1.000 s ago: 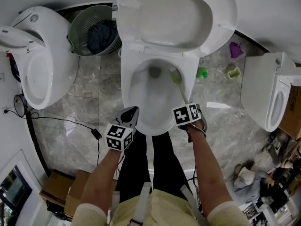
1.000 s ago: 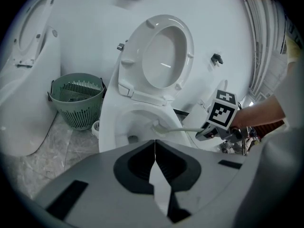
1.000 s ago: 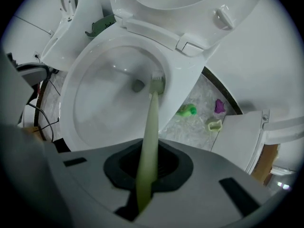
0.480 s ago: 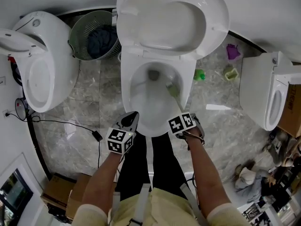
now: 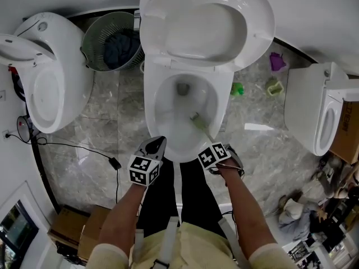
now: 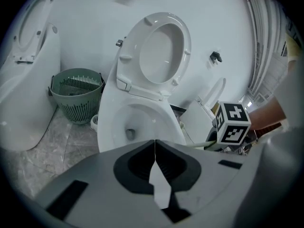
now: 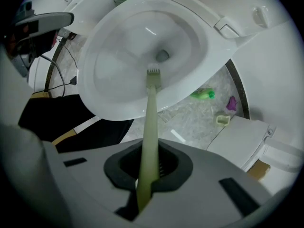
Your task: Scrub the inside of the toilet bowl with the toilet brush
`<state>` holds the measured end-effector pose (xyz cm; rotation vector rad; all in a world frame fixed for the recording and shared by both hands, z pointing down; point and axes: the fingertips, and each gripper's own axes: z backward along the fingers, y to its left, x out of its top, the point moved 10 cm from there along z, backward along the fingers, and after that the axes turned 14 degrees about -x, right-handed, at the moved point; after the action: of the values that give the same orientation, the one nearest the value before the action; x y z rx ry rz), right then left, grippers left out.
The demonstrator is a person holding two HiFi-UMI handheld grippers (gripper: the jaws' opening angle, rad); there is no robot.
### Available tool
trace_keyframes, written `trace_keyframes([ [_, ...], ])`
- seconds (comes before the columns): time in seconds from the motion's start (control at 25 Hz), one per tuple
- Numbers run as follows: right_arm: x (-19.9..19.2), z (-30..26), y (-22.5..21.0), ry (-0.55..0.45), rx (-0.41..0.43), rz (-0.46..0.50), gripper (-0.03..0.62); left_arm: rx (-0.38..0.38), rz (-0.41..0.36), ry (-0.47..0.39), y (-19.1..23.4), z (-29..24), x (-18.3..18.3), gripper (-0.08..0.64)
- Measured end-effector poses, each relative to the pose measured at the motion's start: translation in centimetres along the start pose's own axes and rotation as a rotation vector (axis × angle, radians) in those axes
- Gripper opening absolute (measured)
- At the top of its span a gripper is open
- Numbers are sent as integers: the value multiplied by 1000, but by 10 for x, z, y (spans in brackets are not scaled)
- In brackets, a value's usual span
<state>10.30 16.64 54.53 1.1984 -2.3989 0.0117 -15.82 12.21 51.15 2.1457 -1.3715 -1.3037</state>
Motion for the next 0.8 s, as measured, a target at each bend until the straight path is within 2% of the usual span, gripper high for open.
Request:
trace_keyframes([
  [0.44,-10,5,30,15,96,135,26,37,16,-6,3,10,-9,12],
  [0.56,-12,7,38,18,124,150,26,52,23,-15,3,13,-11,11],
  [0.8,-9,13,54,2,231,138,26,70,29,-14,3,17,-19,12],
])
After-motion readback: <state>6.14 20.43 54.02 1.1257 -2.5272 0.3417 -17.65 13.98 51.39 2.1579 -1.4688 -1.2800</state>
